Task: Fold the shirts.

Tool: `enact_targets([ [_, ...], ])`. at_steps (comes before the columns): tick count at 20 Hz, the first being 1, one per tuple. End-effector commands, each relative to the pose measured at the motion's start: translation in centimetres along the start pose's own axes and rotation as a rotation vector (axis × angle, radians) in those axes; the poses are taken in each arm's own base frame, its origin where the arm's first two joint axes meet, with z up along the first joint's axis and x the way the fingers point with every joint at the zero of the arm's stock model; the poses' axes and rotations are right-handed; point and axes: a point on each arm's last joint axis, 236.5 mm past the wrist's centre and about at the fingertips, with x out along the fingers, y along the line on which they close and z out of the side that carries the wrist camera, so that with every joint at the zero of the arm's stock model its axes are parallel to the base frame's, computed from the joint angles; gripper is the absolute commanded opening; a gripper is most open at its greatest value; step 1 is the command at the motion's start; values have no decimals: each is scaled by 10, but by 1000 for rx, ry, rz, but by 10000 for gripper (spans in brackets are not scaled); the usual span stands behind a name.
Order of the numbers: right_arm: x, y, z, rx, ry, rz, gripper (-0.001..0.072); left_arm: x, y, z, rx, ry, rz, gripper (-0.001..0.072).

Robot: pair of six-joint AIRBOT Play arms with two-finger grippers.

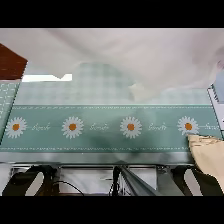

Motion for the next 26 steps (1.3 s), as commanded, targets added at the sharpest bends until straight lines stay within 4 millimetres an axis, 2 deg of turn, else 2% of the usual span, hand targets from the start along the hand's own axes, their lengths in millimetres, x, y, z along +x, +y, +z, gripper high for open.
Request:
enact_targets([
  [1,-41,35,47,-67,-125,1,16,-65,-30,35,70,-69,-20,25],
  [4,-65,55,57,-113,-134,-6,16,-104,-47,36,79,-75,-24,25],
  [6,-79,57,49,-140,-88,-50,16,-122,-45,15,43,8,9,25],
  [7,-85,51,39,-135,-43,-91,16,-129,-44,0,28,68,27,25],
  [9,-91,31,1,-111,127,-175,16,-139,-41,-35,-27,211,52,25],
  [10,-91,22,-27,-89,254,-187,16,-140,-39,-54,-72,287,62,25],
  [11,-89,13,-60,-50,410,-182,16,-137,-37,-75,-109,365,63,25],
  [12,-81,3,-81,-5,500,-178,16,-129,-34,-99,-144,441,63,25],
  [13,-71,-10,-96,26,551,-185,16,-121,-33,-124,-174,507,51,25],
  [16,-42,-54,-174,172,796,-197,16,-96,-25,-209,-267,703,42,25],
  [18,-13,-75,-218,251,874,-183,15,-72,-12,-250,-297,720,61,25],
  [20,33,-90,-242,267,853,-162,15,-46,3,-281,-334,712,95,25],
  [23,110,-101,-259,191,799,-101,16,0,31,-312,-318,708,127,25],
  [26,167,-111,-289,181,792,-89,16,47,62,-339,-312,691,176,26],
])
